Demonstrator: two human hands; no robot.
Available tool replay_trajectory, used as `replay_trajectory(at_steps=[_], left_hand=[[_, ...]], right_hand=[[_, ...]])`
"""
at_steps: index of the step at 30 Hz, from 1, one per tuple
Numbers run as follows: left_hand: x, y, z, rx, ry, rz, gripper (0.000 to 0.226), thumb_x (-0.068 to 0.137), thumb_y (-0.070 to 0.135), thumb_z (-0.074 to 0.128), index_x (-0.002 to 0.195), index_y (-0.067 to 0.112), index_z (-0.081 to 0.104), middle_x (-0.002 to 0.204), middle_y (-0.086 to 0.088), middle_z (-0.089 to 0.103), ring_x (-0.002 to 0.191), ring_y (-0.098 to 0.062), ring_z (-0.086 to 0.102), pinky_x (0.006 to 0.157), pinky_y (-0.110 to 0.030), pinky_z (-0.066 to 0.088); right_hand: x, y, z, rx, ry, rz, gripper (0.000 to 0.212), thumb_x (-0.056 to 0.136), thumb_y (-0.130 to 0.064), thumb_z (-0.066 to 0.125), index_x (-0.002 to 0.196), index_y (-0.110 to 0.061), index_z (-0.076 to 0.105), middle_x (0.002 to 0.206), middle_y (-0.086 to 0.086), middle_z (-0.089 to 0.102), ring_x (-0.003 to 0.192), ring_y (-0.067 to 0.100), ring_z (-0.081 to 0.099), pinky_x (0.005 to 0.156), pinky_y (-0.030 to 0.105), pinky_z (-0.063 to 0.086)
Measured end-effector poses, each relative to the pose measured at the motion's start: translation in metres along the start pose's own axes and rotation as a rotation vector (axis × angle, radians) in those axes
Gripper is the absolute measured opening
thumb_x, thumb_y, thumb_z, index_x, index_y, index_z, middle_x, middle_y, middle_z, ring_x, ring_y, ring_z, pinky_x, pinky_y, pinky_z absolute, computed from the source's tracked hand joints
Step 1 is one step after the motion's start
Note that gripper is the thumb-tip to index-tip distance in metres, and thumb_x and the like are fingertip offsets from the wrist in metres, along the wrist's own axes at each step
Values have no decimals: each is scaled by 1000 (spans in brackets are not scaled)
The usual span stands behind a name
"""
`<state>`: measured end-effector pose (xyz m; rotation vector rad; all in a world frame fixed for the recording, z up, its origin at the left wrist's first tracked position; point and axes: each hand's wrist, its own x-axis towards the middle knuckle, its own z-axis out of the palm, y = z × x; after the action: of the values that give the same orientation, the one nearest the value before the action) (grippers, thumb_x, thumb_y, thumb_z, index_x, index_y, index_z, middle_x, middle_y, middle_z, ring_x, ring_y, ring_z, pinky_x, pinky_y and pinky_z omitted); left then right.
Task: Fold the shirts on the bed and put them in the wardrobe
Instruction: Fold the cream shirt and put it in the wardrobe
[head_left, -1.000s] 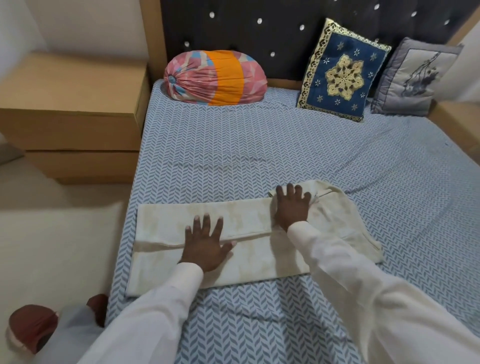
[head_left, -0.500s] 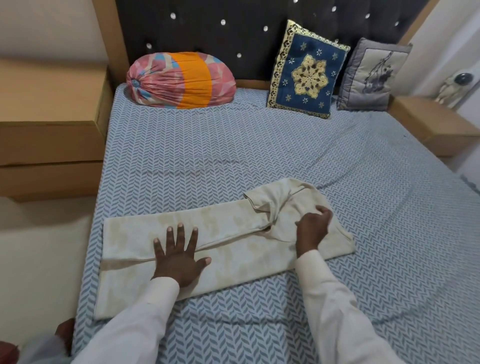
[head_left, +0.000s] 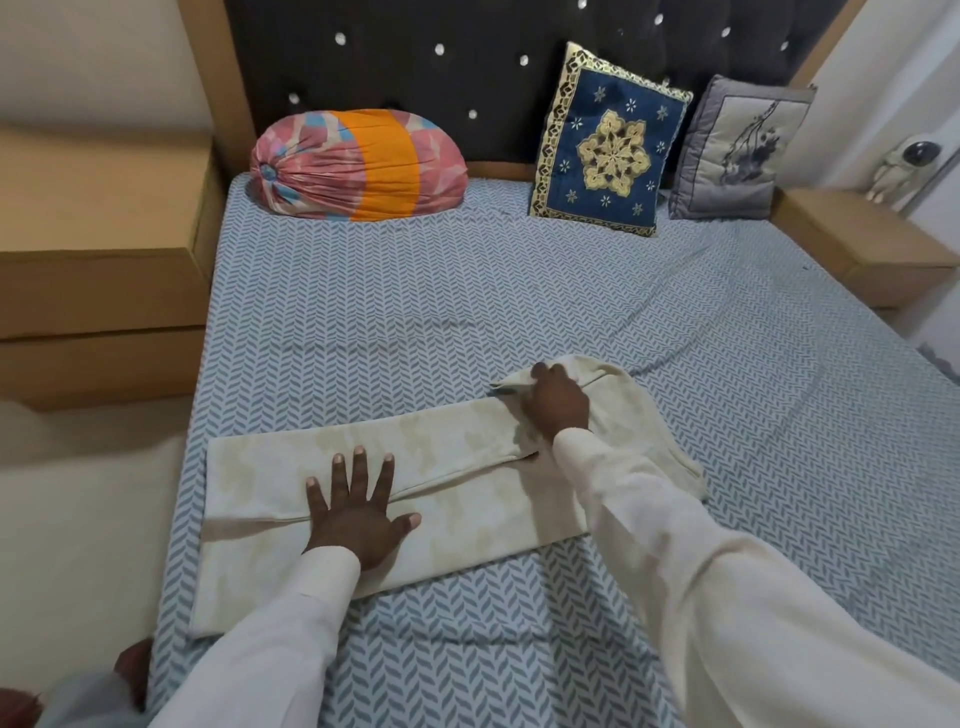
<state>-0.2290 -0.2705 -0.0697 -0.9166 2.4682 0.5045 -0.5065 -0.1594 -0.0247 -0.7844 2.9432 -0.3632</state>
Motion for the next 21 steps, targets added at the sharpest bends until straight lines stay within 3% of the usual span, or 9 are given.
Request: replay_trajectory(at_steps=[3,5,7,8,10,11,16,19,21], left_hand=[[1,0,2,10,12,6,89,89,75,20,142,27,-34,146,-2,-46,139,-30,-38,109,-59,-22],[3,-1,2,-2,39,4,88,91,74,19,141,26,-34,144,-2,-46,140,-31,-37,104,-57,-28],[0,-1,5,-26,126,43,79,95,66,21,152,25,-15,159,-7,-26,147,-33,-21,100,-59,-29],[-4,-4,5,0,223,81,70,97,57,24,156,22,9,163,-13,1,149,-37,1,105,-66,-18],[-8,-16,10,75,392,158,54,90,39,35,132,12,57,138,-20,52,128,-40,47,104,-73,19],[-10,-22,12,100,471,186,44,86,32,40,117,11,64,124,-18,60,115,-39,56,100,-70,28],[-13,-47,7,19,694,258,18,83,21,47,95,19,60,101,-5,63,94,-31,59,95,-58,38],[-11,-55,-6,-99,682,321,17,84,26,46,92,19,59,97,-2,62,91,-30,60,85,-49,43],[-12,-58,-11,-92,646,361,26,85,32,41,89,17,61,94,-1,61,91,-31,62,80,-48,44]], right_hand=[[-24,30,-21,859,432,345,20,77,-29,54,90,-16,62,105,11,64,96,29,60,86,36,46],[-53,49,-17,1194,640,628,21,73,-30,51,84,-12,57,94,9,62,84,22,54,77,33,45],[-78,67,-1,1375,679,810,23,75,-26,54,91,-10,52,91,6,54,79,20,48,73,32,43],[-87,72,6,1429,649,850,26,74,-25,57,95,-11,50,94,4,53,81,20,48,74,32,44],[-92,82,12,1389,601,914,40,73,-27,64,107,-13,49,107,4,54,90,23,53,82,35,48],[-90,87,12,1329,589,929,48,74,-28,68,115,-13,48,114,6,52,96,25,53,87,36,48],[-63,105,-8,756,450,821,58,82,-38,71,129,-13,50,138,18,46,124,39,44,103,44,38],[-36,111,-20,510,213,649,57,86,-48,64,130,-13,54,137,16,51,128,38,43,105,46,34],[-17,118,-24,508,84,598,63,85,-56,63,126,-9,60,130,18,59,121,37,53,101,43,42]])
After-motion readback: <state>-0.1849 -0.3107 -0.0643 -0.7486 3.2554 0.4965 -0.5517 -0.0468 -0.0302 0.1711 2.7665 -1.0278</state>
